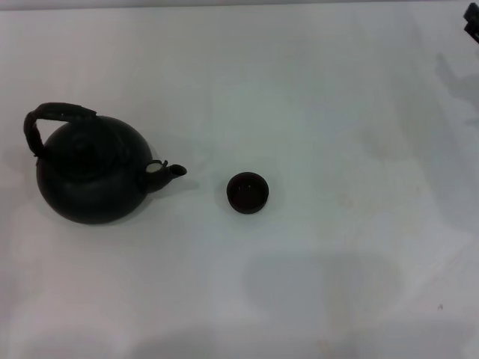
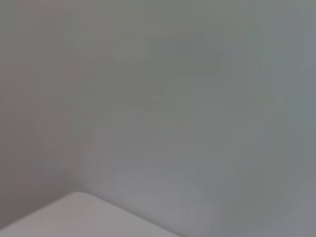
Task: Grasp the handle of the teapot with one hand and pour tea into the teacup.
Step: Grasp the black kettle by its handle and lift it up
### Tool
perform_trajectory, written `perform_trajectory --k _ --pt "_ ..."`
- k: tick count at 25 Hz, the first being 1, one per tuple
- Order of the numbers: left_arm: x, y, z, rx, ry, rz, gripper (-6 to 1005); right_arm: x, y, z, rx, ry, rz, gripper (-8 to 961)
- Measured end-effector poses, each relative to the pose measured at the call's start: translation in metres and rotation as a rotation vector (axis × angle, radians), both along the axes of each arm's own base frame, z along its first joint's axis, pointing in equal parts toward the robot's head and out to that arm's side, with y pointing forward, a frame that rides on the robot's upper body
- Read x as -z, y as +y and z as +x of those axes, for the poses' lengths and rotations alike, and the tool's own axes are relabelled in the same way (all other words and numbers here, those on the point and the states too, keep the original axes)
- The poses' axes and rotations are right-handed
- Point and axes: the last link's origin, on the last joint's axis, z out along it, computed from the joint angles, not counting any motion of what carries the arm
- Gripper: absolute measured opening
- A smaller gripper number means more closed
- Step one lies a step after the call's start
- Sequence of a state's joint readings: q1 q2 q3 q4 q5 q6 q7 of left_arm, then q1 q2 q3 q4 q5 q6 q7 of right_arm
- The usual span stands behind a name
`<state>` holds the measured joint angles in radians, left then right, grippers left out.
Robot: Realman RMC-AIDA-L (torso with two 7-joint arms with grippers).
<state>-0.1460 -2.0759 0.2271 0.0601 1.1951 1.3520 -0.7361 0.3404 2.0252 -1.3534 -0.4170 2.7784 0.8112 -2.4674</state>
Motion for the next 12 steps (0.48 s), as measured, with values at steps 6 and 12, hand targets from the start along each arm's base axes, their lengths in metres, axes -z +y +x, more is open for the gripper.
perform_trajectory --k 6,12 --pt "-0.0046 -0.0005 -0.0045 -0.066 -0.073 0.118 893 -0.0008 -0.0035 0.0077 0.03 0.015 0.009 828" --pt "0.0027 0.0031 0.0011 -0.033 -0.047 0.062 892 0.0002 -0.0034 0.0098 0.046 0.039 0.007 828"
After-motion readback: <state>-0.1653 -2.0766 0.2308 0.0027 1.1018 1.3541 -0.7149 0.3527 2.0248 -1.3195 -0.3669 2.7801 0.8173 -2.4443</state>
